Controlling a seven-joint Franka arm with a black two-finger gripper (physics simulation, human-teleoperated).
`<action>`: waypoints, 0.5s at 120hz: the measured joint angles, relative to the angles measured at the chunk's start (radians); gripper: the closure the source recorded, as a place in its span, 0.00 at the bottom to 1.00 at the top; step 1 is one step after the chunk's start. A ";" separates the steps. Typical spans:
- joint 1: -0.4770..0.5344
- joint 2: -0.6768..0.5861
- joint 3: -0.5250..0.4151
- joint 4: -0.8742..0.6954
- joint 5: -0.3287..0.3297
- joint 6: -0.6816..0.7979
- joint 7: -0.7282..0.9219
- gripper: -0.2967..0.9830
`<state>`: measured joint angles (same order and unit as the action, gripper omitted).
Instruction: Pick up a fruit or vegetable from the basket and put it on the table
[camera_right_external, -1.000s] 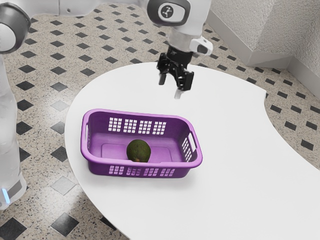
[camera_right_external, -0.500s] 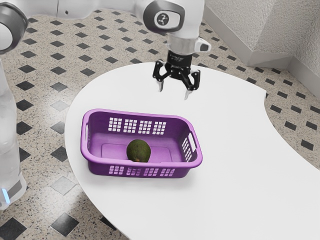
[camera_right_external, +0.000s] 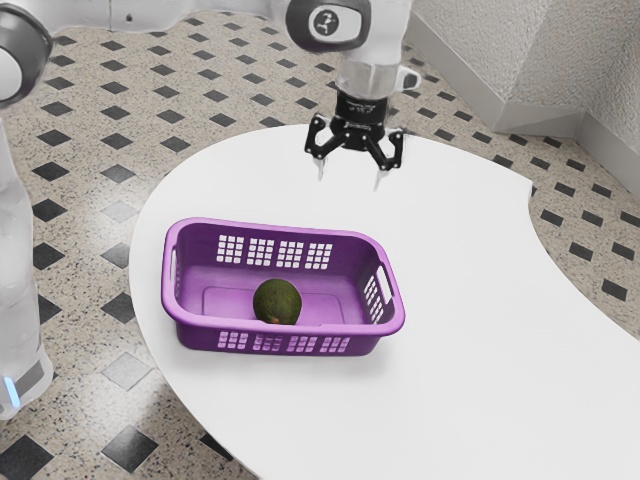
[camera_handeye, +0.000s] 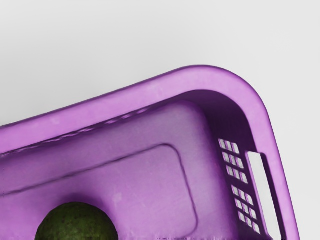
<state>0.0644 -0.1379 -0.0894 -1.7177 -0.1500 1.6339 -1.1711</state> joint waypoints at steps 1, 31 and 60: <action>0.000 -0.003 -0.001 -0.006 0.000 -0.001 -0.005 0.24; -0.020 -0.031 -0.113 -0.034 0.038 -0.091 -0.043 0.24; -0.007 -0.056 -0.078 -0.041 0.157 -0.106 0.453 0.24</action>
<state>0.0570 -0.1936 -0.1677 -1.7588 0.0068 1.5277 -0.7178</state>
